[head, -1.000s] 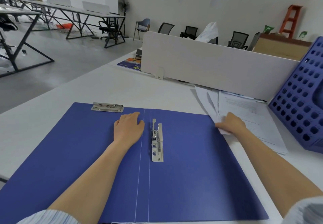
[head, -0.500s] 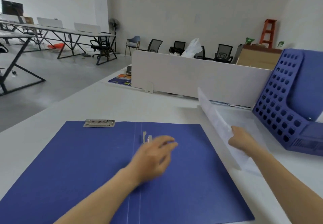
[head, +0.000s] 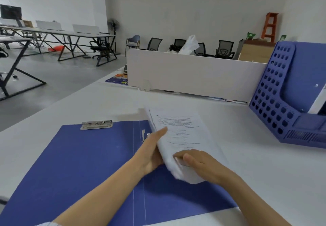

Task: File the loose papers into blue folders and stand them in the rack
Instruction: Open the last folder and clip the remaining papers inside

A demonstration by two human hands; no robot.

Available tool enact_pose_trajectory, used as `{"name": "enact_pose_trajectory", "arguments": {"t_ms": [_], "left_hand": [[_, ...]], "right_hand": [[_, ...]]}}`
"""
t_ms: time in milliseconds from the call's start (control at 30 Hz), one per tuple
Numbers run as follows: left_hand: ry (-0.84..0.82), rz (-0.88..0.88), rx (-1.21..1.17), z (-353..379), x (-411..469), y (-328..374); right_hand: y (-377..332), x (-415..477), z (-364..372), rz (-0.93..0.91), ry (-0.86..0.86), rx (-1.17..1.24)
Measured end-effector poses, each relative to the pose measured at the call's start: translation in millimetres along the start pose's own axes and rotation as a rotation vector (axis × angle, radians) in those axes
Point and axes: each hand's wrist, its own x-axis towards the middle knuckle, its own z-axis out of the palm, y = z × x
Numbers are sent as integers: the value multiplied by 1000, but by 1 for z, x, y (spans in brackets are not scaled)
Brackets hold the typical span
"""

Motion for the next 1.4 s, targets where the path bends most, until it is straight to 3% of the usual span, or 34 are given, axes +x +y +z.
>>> {"name": "enact_pose_trajectory", "arguments": {"t_ms": [100, 200, 333, 400, 500, 600, 733, 967, 1167, 1400], "left_hand": [[11, -38, 27, 0, 0, 8], [154, 20, 431, 1, -4, 8], [132, 116, 621, -10, -10, 5], [73, 206, 636, -13, -14, 9], [-57, 278, 528, -14, -19, 20], [-182, 286, 474, -9, -22, 37], [-267, 320, 619, 2, -25, 58], [71, 716, 568, 21, -22, 53], [131, 698, 521, 37, -25, 64], [107, 894, 495, 51, -28, 61]], "right_hand": [[10, 1, -3, 25, -29, 19], [18, 5, -6, 55, 15, 186], [46, 15, -20, 249, 556, 223], [54, 11, -31, 307, 674, 425], [58, -1, -52, 145, 680, 888], [57, -14, -70, -91, 651, 1079], [43, -22, -81, -258, 685, 1108], [26, -22, -79, -288, 680, 1023], [14, -23, -95, -289, 677, 984], [-6, -21, -102, -382, 722, 929]]}}
